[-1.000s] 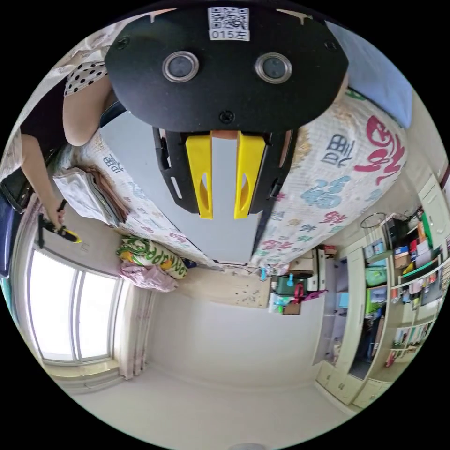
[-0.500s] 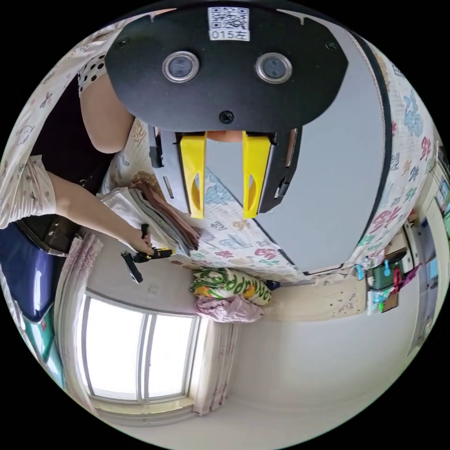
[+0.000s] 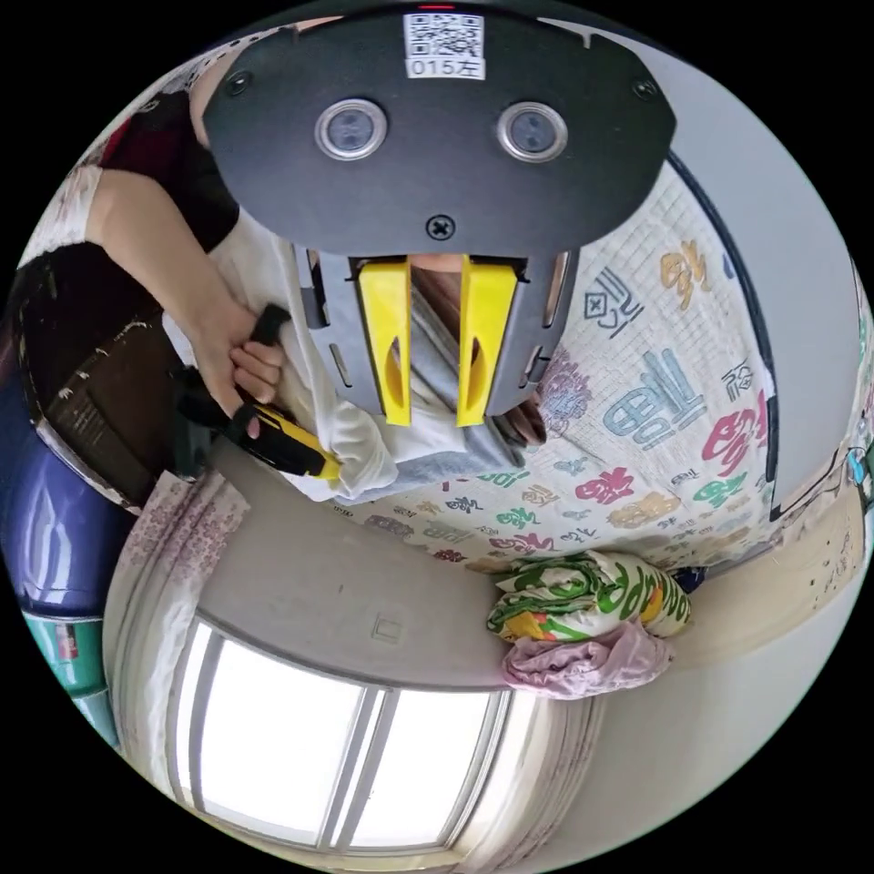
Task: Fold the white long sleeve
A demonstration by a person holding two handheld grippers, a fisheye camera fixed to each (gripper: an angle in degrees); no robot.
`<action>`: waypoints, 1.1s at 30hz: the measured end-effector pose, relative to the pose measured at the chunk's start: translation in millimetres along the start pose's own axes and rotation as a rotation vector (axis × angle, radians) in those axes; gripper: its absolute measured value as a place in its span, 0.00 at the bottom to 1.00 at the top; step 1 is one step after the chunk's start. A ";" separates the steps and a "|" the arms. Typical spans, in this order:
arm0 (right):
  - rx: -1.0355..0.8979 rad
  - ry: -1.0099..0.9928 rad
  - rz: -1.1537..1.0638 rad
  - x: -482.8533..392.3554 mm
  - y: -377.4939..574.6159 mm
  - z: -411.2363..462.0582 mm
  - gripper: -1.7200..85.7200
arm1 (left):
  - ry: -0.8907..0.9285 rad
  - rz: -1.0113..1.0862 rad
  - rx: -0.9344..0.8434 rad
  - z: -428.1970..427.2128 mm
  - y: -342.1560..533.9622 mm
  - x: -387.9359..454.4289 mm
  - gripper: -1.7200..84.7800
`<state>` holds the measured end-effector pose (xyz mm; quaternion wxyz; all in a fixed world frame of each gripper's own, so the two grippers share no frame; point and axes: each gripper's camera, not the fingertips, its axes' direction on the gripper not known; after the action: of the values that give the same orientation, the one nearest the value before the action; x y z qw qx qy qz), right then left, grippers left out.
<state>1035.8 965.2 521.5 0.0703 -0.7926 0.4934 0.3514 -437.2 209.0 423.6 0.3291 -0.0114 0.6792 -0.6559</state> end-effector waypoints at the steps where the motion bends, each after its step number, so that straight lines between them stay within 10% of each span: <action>1: 0.004 -0.006 -0.003 -4.0 -3.3 -6.9 0.04 | -0.011 -0.044 -0.026 21.8 -7.3 -5.7 0.13; 17: 0.018 0.133 -0.115 -91.1 4.3 -104.7 0.03 | -0.124 0.017 -0.028 5.6 37.8 37.7 0.05; 33: 0.251 -0.062 -0.361 -301.0 69.0 -330.9 0.03 | -0.211 -0.049 0.690 -553.9 357.3 33.1 0.03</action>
<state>1059.6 999.4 972.2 0.2451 -0.8419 0.3810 0.2933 -570.4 733.3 45.6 0.3659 0.0163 0.3797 -0.8495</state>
